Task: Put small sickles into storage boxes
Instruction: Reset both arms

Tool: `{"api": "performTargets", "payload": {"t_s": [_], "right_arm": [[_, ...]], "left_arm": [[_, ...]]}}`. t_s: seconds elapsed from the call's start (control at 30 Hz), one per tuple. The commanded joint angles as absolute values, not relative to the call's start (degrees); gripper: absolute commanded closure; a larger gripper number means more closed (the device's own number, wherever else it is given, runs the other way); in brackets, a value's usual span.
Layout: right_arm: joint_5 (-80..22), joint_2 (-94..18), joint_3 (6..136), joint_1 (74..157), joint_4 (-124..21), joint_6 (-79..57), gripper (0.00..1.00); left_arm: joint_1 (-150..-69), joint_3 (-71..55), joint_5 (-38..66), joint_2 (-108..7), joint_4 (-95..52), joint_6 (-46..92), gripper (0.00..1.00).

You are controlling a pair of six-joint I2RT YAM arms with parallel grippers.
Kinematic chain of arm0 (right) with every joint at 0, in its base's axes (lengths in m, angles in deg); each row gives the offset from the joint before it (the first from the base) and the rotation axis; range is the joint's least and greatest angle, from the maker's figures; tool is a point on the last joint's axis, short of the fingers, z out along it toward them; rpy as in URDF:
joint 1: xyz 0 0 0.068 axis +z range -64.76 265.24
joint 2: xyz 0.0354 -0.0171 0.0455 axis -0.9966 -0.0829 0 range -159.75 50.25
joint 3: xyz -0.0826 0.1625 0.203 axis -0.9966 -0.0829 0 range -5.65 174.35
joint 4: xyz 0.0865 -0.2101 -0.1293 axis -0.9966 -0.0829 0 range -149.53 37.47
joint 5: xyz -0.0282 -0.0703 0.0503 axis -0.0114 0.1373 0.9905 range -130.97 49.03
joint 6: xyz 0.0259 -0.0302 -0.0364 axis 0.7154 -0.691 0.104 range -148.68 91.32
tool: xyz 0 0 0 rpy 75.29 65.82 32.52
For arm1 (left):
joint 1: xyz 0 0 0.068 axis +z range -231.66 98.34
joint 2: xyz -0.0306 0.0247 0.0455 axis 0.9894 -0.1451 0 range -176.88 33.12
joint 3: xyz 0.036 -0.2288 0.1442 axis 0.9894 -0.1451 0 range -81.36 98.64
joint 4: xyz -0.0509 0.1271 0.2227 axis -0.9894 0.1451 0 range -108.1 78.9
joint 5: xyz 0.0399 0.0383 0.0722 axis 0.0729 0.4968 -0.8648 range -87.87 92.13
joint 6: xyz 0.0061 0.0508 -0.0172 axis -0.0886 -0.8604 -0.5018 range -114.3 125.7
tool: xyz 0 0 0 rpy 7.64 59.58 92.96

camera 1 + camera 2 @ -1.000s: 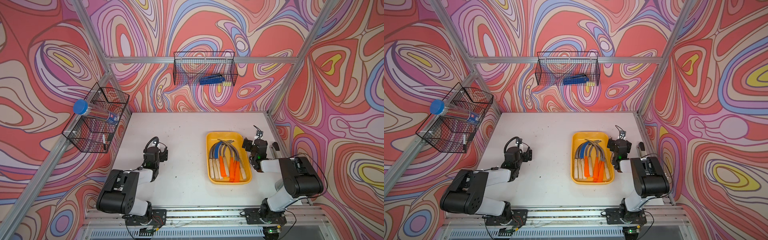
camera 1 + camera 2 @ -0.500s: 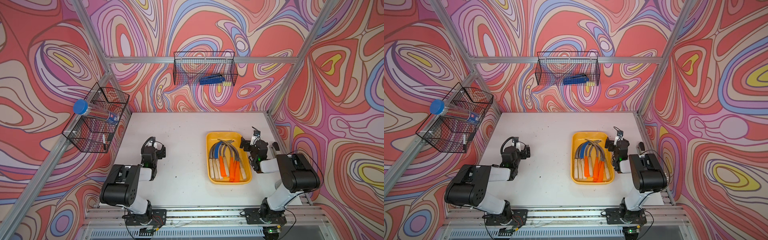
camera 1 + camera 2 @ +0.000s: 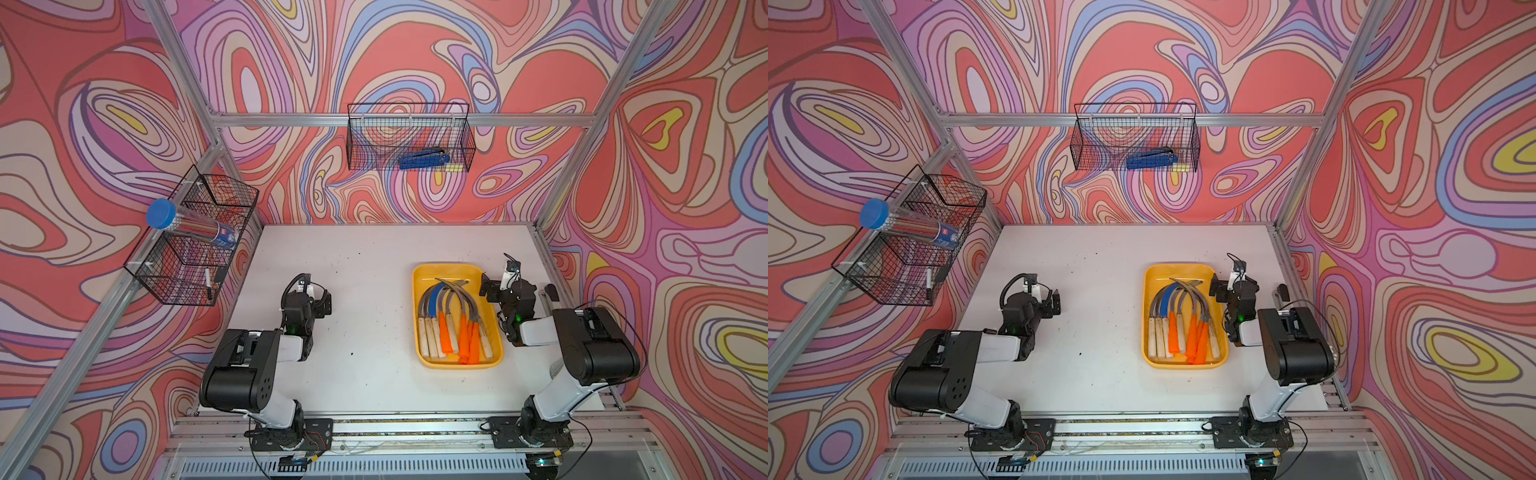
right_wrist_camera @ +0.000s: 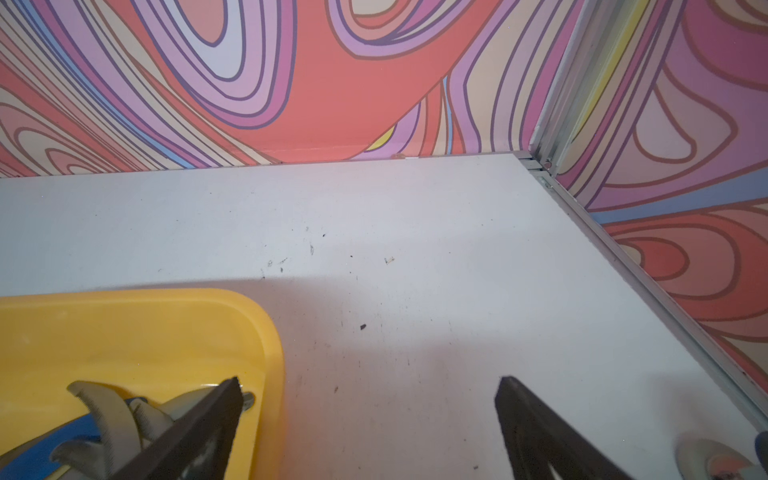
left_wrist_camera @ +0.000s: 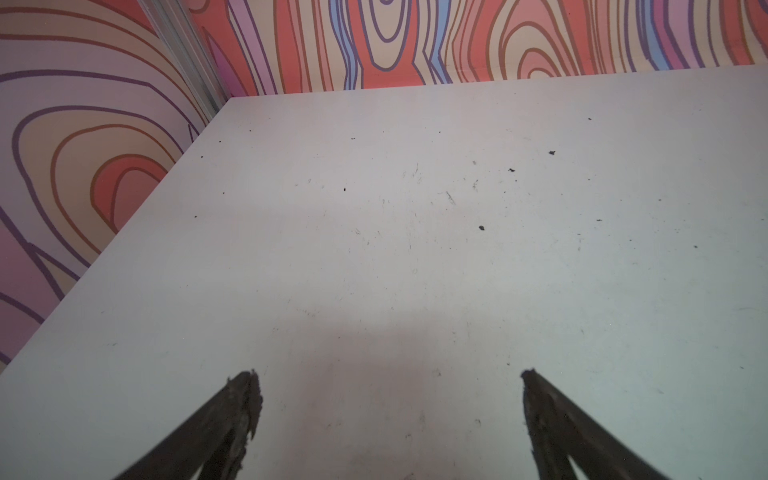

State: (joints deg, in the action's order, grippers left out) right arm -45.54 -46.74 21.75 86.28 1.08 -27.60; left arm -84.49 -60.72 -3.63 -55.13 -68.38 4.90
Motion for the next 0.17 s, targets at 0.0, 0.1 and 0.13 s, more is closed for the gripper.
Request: {"api": "performTargets", "payload": {"t_s": [0.0,0.1,0.13], "right_arm": [[-45.2,-47.5,21.1,85.9,2.2,-28.0,0.02],[-45.2,-47.5,21.1,85.9,2.2,-28.0,0.02],[-45.2,-47.5,21.1,85.9,2.3,-28.0,0.02]], "left_arm": [[-84.0,-59.5,-2.3,-55.5,-68.9,5.4,0.0],[-84.0,-59.7,-2.3,-55.2,-69.0,5.2,0.0],[-84.0,-59.9,-2.4,-55.1,-69.5,5.1,0.0]]}}
